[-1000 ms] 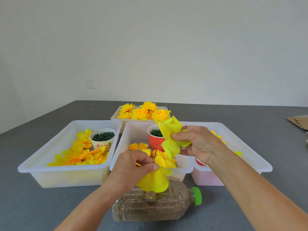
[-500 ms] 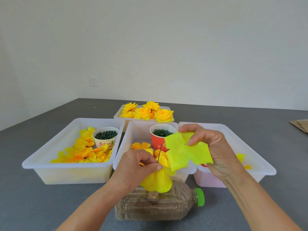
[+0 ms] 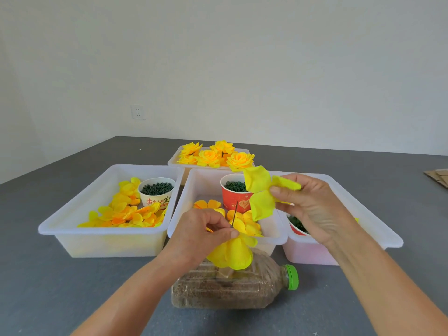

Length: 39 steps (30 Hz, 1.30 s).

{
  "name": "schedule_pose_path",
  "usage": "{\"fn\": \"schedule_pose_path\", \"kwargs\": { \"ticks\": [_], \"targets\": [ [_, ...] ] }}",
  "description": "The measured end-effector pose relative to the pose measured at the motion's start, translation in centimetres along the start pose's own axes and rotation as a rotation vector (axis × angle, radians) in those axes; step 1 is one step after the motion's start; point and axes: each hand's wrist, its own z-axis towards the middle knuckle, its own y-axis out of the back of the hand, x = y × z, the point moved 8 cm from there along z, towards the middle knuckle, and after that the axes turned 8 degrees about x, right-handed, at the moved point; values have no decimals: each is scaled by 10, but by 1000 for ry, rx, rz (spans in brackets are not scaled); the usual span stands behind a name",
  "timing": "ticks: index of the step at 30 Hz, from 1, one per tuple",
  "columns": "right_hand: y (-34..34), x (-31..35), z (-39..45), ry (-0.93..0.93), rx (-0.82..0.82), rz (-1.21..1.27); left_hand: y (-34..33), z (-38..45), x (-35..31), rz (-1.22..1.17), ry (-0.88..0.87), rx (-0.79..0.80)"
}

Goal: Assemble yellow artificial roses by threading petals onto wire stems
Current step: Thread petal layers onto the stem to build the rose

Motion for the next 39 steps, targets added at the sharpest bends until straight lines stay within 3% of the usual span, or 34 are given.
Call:
{"fn": "schedule_pose_path", "kwargs": {
  "ticks": [4,7,15,29,39],
  "targets": [
    [-8,-13,3,-280,98,5,0,0,-1,-8,-20,-1],
    [-22,-16,6,-366,187,-19,-1,0,-2,-15,-20,0],
    [-47,-12,16,-395,228,-65,1,-2,-7,-12,-51,-7],
    [-48,-20,22,-463,114,-231,1,-1,-3,11,-29,-19],
    [-46,-26,18,-571,105,-197,0,-1,-3,-61,-30,18]
  ]
}}
